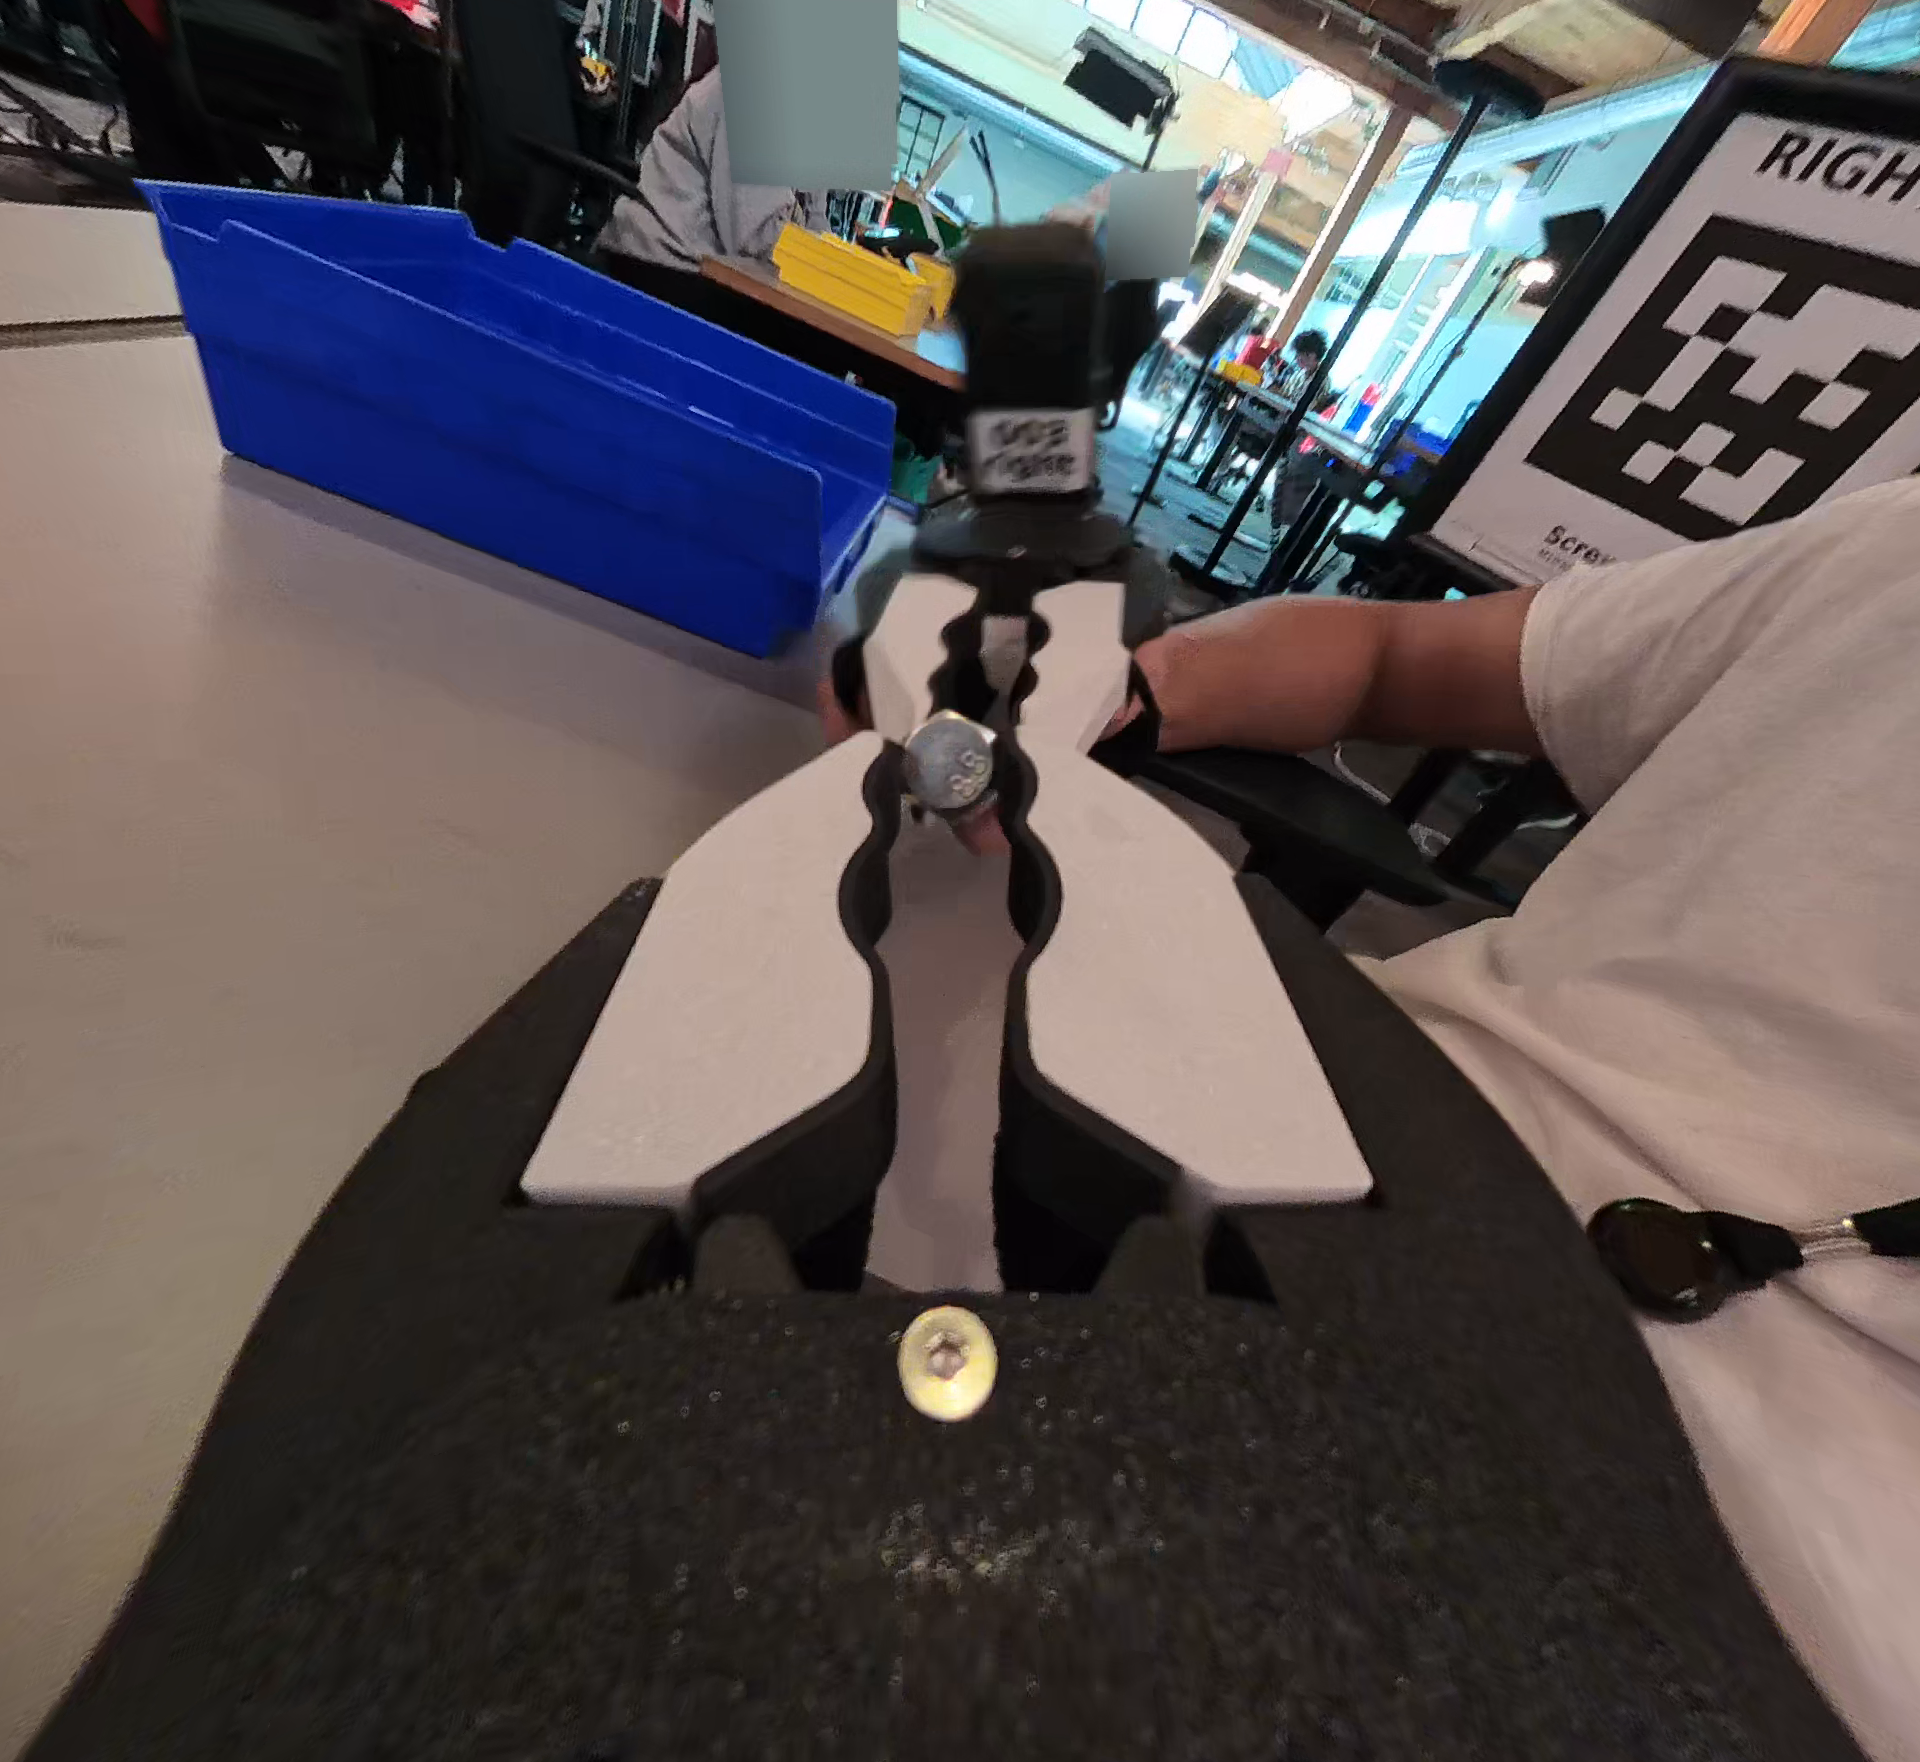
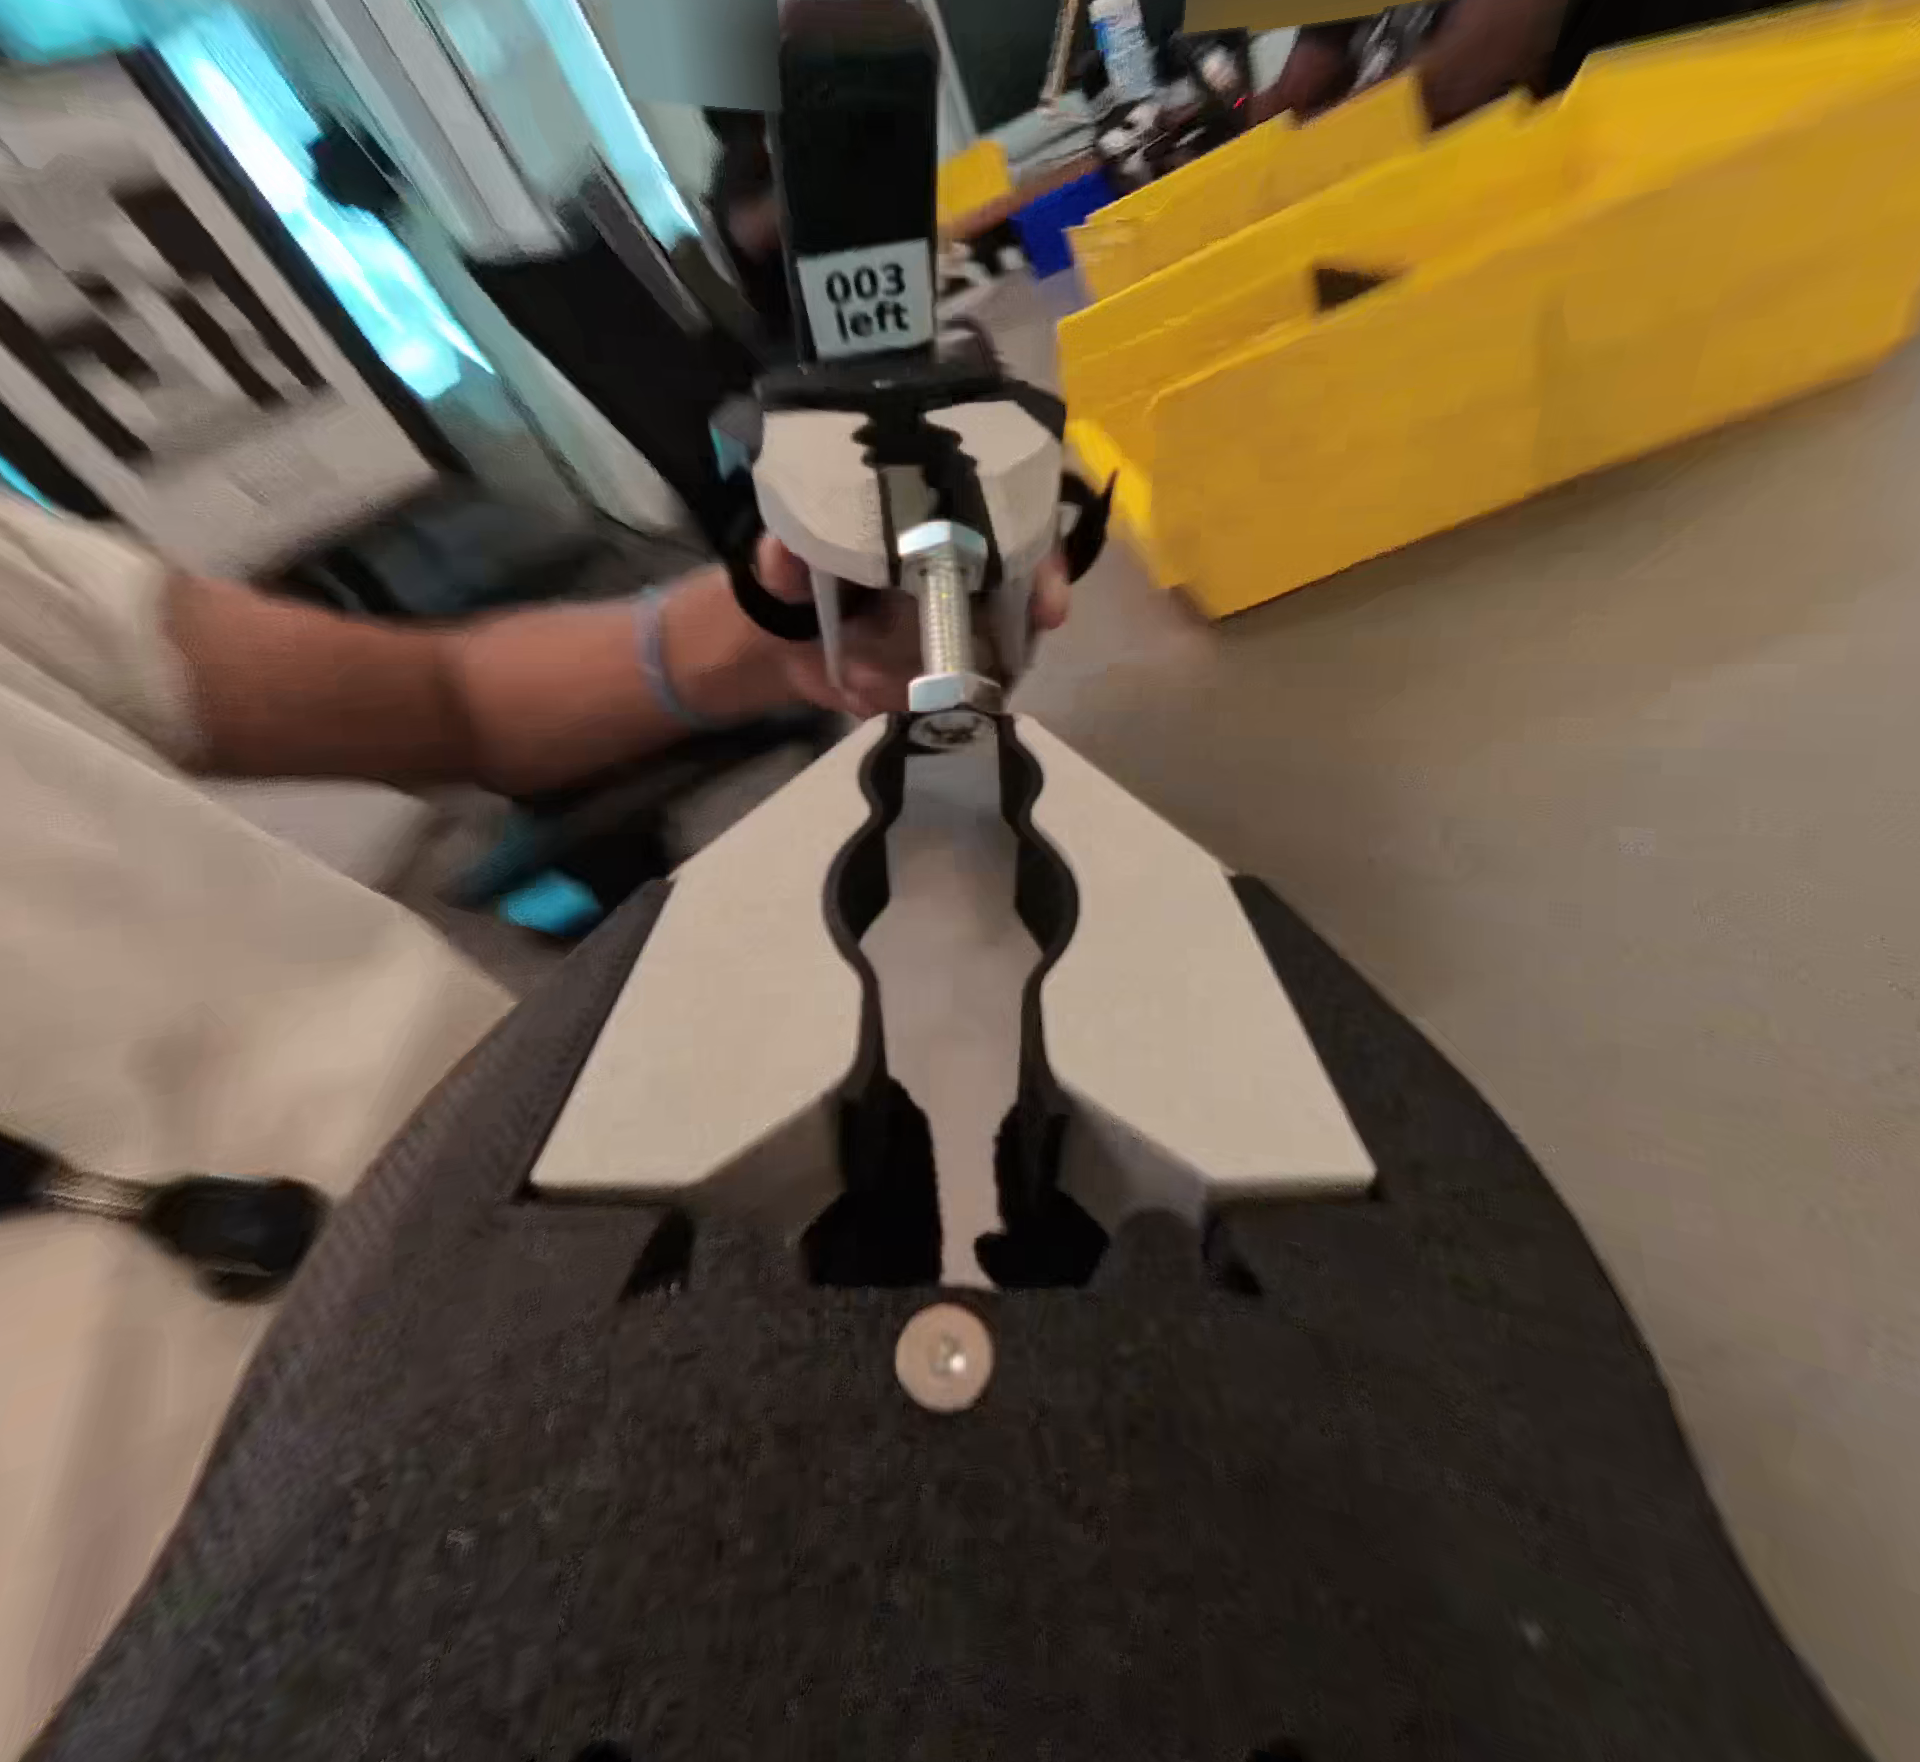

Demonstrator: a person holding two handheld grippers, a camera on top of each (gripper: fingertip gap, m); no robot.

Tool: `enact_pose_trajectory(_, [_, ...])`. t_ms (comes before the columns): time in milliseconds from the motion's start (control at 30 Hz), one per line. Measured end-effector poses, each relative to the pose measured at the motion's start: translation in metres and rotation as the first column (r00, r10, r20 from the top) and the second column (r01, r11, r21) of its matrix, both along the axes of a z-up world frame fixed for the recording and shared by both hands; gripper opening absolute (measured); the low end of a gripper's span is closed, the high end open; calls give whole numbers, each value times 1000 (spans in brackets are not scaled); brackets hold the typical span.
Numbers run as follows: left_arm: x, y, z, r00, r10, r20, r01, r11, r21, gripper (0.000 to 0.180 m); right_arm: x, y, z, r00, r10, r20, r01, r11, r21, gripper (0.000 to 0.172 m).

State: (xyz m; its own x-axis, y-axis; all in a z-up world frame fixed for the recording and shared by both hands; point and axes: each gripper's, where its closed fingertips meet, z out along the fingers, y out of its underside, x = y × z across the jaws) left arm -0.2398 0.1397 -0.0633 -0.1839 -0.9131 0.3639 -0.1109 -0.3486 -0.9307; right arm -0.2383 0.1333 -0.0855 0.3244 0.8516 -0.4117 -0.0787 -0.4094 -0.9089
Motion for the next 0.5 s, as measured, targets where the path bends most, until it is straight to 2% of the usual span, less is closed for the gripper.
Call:
enact_pose_trajectory(67, [-2,4,5,999,7,41,-6,1000,-28,17,-5,0,6,969,52,-242,-121,953,-278,17])
enact_pose_trajectory(133, [-4,8,7,998,17,59,-15,999,-49,17,-5,3,12,908,47,-416,-239,874,-423,17])
enact_pose_trajectory(167, [-5,9,6,998,22,55,-20,999,-47,17,-5,4,11,900,40,-433,-253,859,-445,17])
enact_pose_trajectory(233, [-5,10,6,998,27,61,-25,999,-41,17,-5,4,10,917,36,-398,-215,883,-417,17])
enact_pose_trajectory(300, [-5,10,9,996,39,78,-35,998,-56,17,-4,5,12,945,24,-326,-139,932,-334,18])
enact_pose_trajectory(367, [-5,15,13,992,72,100,-63,994,-86,17,-1,6,10,980,-6,-201,-32,983,-183,34])
enact_pose_trajectory(400, [-6,18,14,990,87,108,-75,991,-113,17,0,7,6,995,-31,-96,24,998,-64,42])
enact_pose_trajectory(467, [-7,26,15,985,131,111,-108,975,-193,17,6,14,-1,976,-168,142,128,959,254,50])
enact_pose_trajectory(500, [-8,29,14,983,142,114,-112,965,-237,17,10,17,-2,935,-259,241,138,894,426,51])
